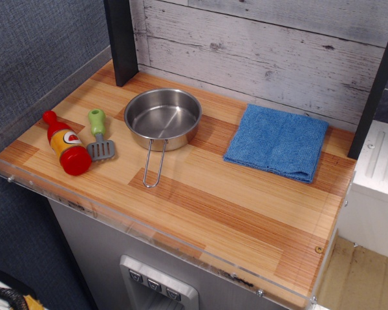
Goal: Move the blue towel to the right of the pot
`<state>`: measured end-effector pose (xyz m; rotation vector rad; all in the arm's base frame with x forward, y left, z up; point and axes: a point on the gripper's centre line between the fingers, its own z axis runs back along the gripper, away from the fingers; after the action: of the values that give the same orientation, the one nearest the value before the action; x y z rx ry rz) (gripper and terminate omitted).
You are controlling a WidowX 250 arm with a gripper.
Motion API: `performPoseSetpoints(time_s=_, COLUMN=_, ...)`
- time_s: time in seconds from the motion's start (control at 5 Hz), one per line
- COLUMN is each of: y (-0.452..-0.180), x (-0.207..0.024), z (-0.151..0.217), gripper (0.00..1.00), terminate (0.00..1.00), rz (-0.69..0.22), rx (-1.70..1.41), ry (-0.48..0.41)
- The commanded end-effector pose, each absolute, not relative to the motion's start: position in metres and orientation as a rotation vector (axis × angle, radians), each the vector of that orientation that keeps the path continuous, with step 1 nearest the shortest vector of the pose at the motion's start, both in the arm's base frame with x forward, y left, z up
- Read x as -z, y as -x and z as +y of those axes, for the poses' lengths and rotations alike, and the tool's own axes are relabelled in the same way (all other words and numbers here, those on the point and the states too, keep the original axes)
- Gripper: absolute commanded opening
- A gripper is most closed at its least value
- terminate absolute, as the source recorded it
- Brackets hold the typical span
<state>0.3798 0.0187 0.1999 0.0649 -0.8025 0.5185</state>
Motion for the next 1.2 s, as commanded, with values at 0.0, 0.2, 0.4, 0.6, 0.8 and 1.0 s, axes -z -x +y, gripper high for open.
performPoseSetpoints(time_s=0.0, y=-0.367, x=-0.217, z=0.018, gripper=1.0, terminate=0.0, rz=-0.849, rx=-0.516, ry=-0.052)
performPoseSetpoints(time_s=0.2, y=-0.367, x=-0.201, z=0.03, gripper=1.0, terminate=0.0, rz=-0.776, rx=-0.506, ry=-0.056)
performPoseSetpoints(time_s=0.4, y=-0.368, x=-0.193, z=0.031, gripper=1.0, terminate=0.0, rz=-0.753, rx=-0.498, ry=-0.051)
performPoseSetpoints(time_s=0.6, y=-0.368, x=-0.191, z=0.03, gripper=1.0, terminate=0.0, rz=-0.753, rx=-0.502, ry=-0.051)
performPoseSetpoints(time_s=0.8, y=-0.368, x=-0.191, z=0.03, gripper=1.0, terminate=0.0, rz=-0.753, rx=-0.502, ry=-0.051)
performPoseSetpoints(time_s=1.0, y=-0.368, x=-0.191, z=0.03, gripper=1.0, terminate=0.0, rz=-0.753, rx=-0.502, ry=-0.051)
